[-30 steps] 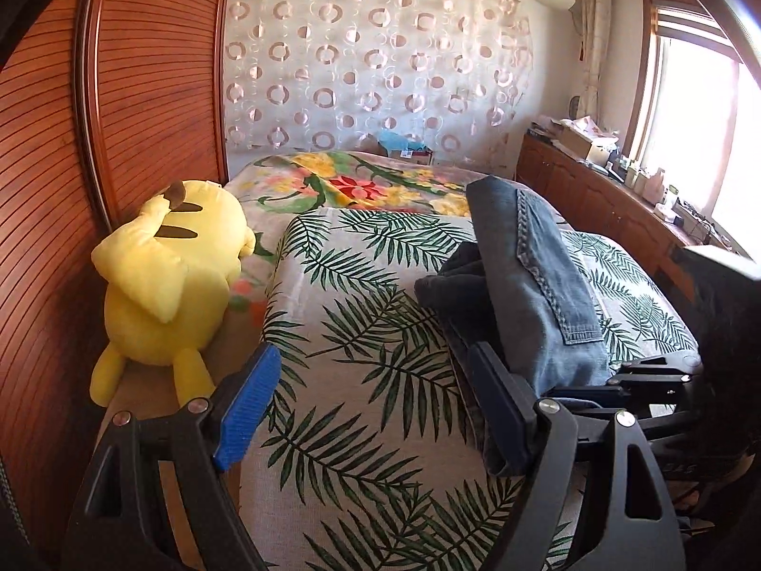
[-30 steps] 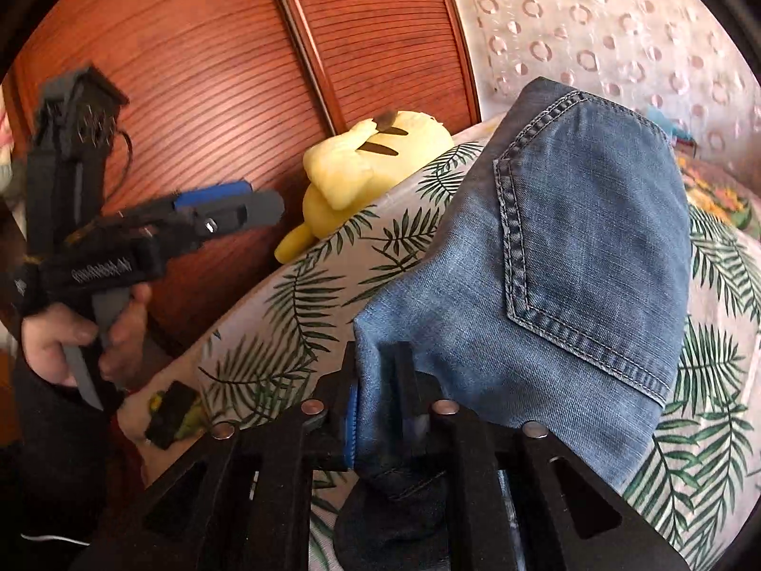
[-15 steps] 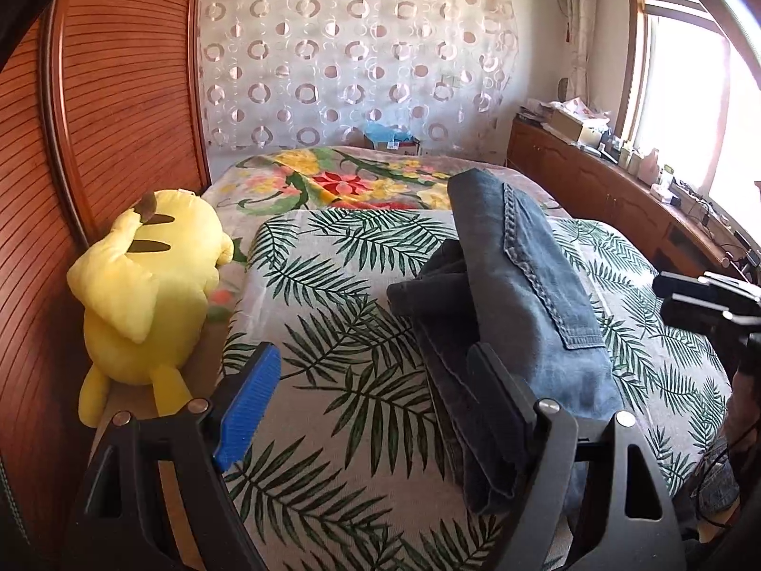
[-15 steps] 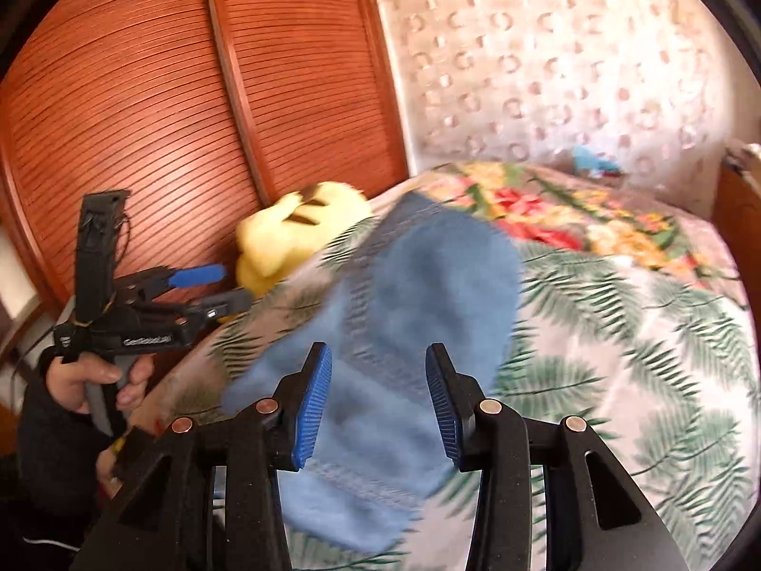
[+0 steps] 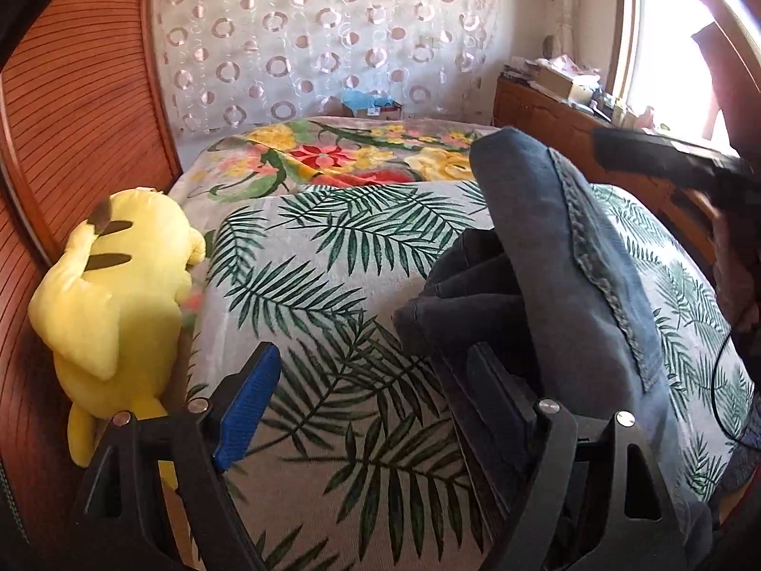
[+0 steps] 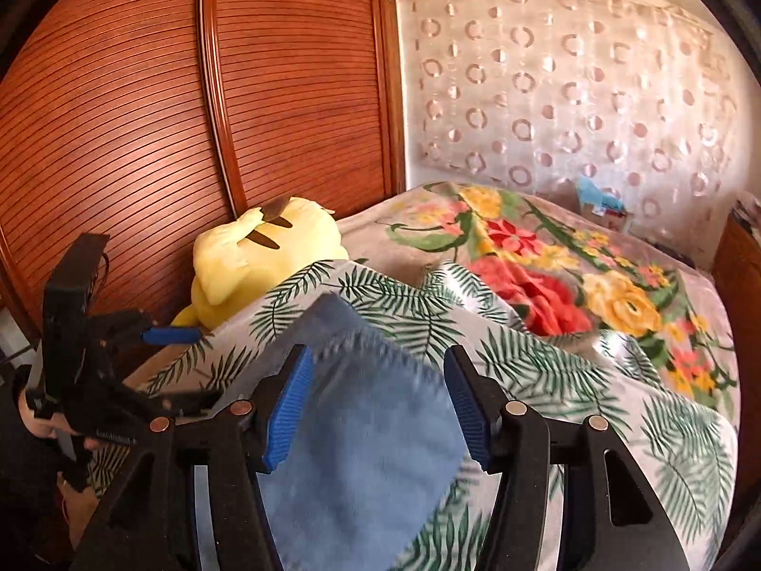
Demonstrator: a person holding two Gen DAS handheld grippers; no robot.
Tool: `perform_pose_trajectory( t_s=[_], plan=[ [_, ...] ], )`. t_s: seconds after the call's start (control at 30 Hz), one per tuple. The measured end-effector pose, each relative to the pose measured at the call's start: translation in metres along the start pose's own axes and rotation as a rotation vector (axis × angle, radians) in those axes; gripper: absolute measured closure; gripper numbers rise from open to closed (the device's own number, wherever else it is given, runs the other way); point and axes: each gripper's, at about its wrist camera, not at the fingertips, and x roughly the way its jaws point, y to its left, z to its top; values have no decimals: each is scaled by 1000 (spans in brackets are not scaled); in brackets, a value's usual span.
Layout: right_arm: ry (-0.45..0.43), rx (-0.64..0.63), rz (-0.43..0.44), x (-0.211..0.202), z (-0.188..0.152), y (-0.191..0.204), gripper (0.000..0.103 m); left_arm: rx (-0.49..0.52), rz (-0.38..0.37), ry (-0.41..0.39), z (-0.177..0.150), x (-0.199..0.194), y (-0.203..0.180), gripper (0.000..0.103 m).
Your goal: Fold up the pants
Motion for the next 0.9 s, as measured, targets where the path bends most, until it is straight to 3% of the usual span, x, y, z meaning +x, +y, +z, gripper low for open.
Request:
perform_pose_trajectory(
  t_s=[0.2,0.23,0.27,0.3,0.37,0.6,0.77,0.9],
  plan=[
    [124,8,132,70,13,-24,44,22,-44,36,11,25,1,22],
    [152,5,143,78,11,-27,50,18,-51,42,12,28,2,22],
    [170,6,160,84,9,-30,72,17,-59,47,13,31,2,22],
    [183,7,177,86,7,-30,88,17,-62,52,13,33,2,22],
    [167,1,187,84,6,-32,93,24,-76,54,14,36,-1,22],
    [1,52,219,28,-5,-50,93,44,-105,43,34,46,-14,22],
    [-41,24,231,16,-14,-45,93,-15,-34,57,43,62,-1,22],
    [-54,-9,248,25,-15,-38,93,-61,-1,46,35,51,17,22]
  ],
)
